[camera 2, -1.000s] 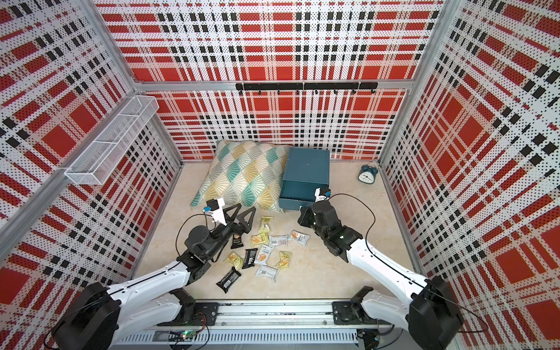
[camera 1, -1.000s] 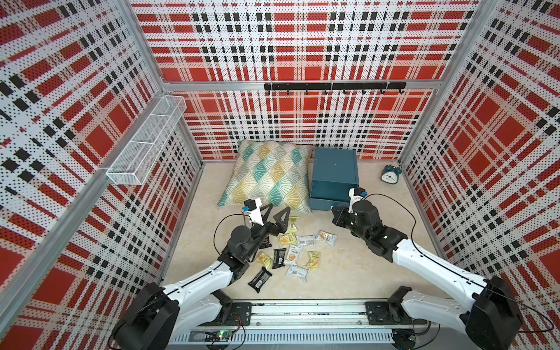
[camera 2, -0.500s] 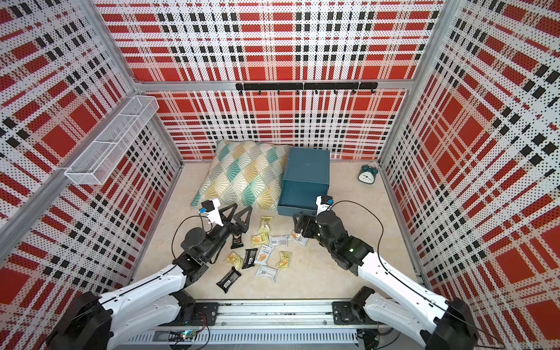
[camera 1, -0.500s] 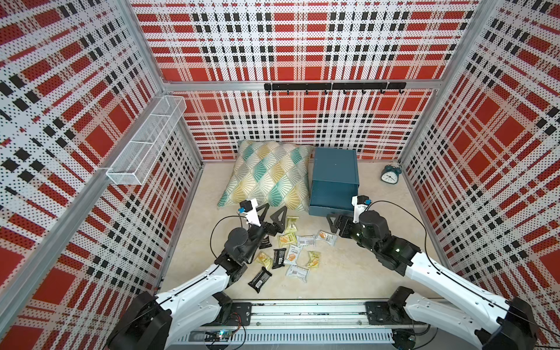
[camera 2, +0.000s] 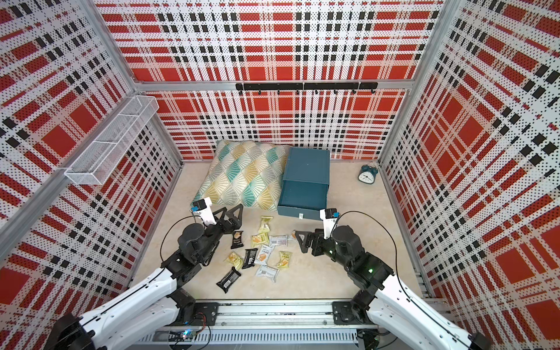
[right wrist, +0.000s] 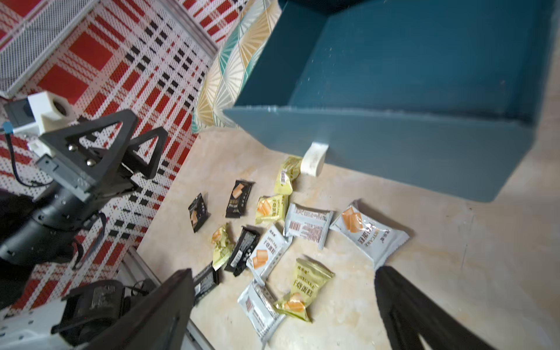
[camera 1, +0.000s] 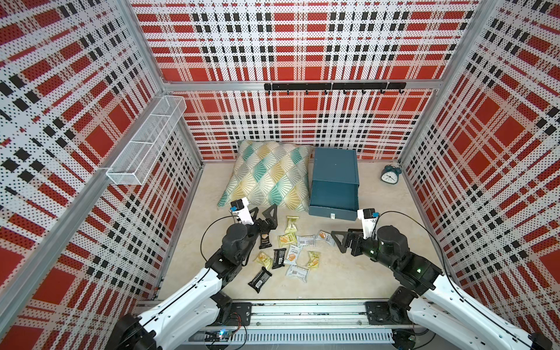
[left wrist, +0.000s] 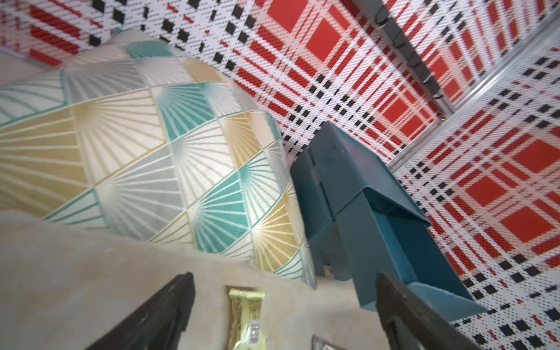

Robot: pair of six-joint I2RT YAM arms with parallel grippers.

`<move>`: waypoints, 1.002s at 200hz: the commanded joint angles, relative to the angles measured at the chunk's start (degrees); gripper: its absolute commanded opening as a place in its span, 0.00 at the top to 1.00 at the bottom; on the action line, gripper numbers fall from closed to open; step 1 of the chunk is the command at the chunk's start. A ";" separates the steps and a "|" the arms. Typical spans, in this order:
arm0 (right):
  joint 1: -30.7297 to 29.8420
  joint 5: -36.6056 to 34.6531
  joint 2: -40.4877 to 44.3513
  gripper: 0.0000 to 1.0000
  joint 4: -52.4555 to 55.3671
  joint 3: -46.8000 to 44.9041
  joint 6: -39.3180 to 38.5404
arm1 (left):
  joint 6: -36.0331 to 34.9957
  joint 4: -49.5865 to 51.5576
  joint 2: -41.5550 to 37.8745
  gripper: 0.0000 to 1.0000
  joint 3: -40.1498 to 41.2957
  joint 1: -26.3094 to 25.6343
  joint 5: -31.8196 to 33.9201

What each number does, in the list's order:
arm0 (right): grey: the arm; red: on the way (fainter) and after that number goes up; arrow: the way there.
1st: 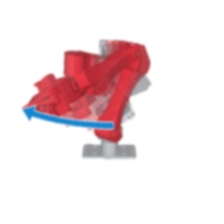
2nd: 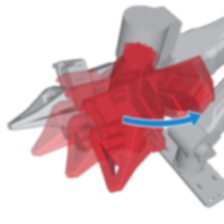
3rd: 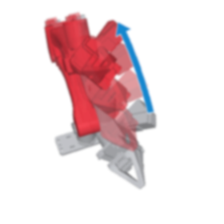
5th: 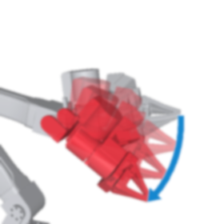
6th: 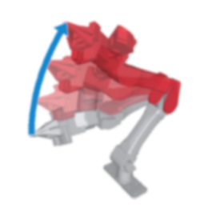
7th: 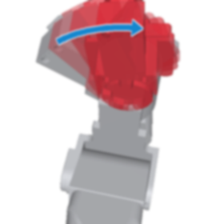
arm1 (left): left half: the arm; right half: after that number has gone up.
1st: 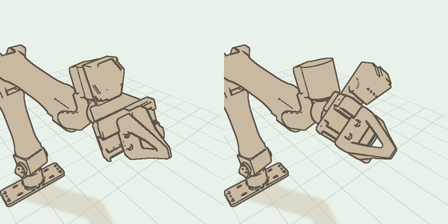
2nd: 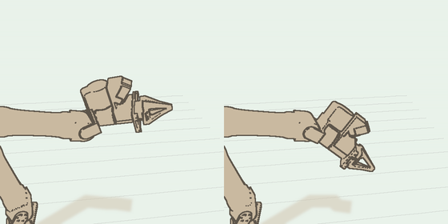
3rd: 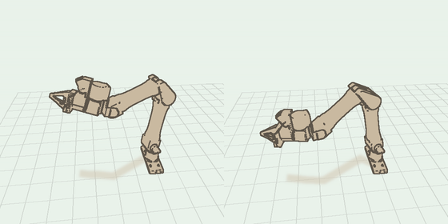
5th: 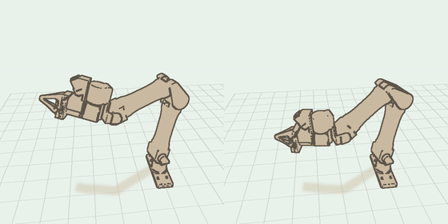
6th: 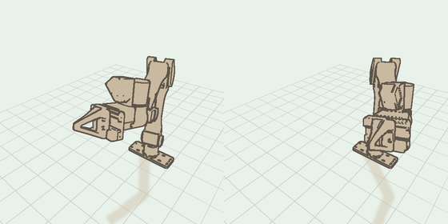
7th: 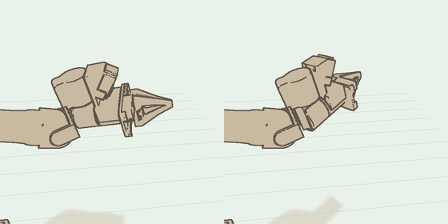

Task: Place the cookies into the drawer by color
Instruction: Open the drawer in the storage box, then pick up the cookie at the center of the board.

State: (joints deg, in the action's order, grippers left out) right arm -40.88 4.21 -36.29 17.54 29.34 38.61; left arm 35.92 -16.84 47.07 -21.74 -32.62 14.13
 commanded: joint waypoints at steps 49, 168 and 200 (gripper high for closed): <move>-3.97 4.61 4.11 0.00 -8.20 -10.68 -2.19 | 16.44 26.02 -4.38 0.00 2.14 4.55 12.53; -23.04 -11.26 -10.10 0.00 -20.23 -10.84 -6.53 | 34.68 44.43 18.14 0.16 -4.24 13.80 18.45; -25.69 -14.79 -13.21 0.00 -23.18 -10.53 -6.53 | 34.62 45.20 22.01 0.23 -5.53 14.52 17.86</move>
State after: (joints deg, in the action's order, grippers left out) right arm -65.01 -6.20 -48.07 -1.10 16.99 33.01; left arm 68.99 25.32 67.02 -25.93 -18.72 30.92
